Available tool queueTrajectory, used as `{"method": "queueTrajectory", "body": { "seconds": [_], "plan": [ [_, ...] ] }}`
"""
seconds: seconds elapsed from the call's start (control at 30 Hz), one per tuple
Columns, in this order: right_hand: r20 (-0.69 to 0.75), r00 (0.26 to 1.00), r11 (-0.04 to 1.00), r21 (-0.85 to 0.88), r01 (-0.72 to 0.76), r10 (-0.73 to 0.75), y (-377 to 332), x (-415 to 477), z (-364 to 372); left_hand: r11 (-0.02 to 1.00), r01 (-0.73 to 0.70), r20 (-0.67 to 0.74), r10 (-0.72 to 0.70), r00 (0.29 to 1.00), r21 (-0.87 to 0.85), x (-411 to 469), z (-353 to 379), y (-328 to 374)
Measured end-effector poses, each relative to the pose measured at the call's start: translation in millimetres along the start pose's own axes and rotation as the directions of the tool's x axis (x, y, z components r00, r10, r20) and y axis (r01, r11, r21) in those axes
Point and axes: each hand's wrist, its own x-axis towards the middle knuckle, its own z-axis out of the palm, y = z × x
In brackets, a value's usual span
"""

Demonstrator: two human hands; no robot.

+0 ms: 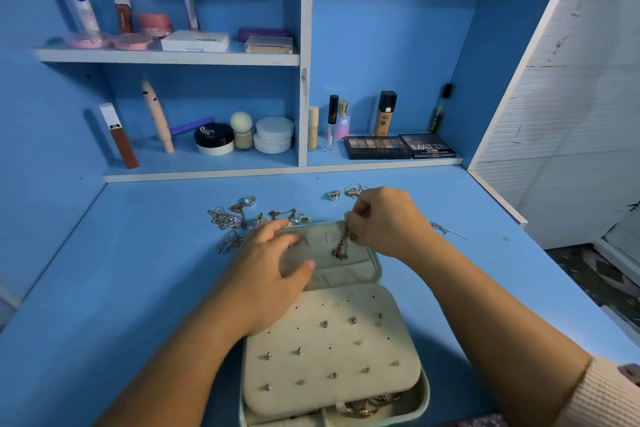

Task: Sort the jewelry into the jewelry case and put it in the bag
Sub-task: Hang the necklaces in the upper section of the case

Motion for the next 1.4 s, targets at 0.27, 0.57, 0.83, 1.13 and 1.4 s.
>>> {"method": "queueTrajectory", "body": {
  "seconds": [0.27, 0.57, 0.83, 1.13, 1.4],
  "plan": [
    [-0.024, 1.000, 1.000, -0.013, -0.010, 0.010, 4, 2, -7, 1.000, 0.004, 0.009, -0.004, 1.000, 0.007, -1, -1, 1],
    [-0.029, 0.999, 0.981, -0.194, 0.022, -0.028, 5, -1, -3, 1.000, 0.004, 0.013, -0.004, 1.000, -0.002, -1, -1, 1],
    [0.177, 0.944, 0.917, -0.244, 0.317, -0.279, 5, -5, -7, 1.000, -0.001, 0.020, 0.001, 1.000, 0.002, -1, -2, 1],
    [0.277, 0.929, 0.844, -0.410, 0.346, -0.246, -2, -6, -13, 1.000, -0.003, 0.011, 0.003, 1.000, -0.005, -1, -2, 2],
    [0.336, 0.902, 0.884, -0.284, 0.372, -0.272, 3, -14, -19, 1.000, 0.003, -0.039, -0.004, 0.999, -0.012, 0, 1, 3]
  ]
}}
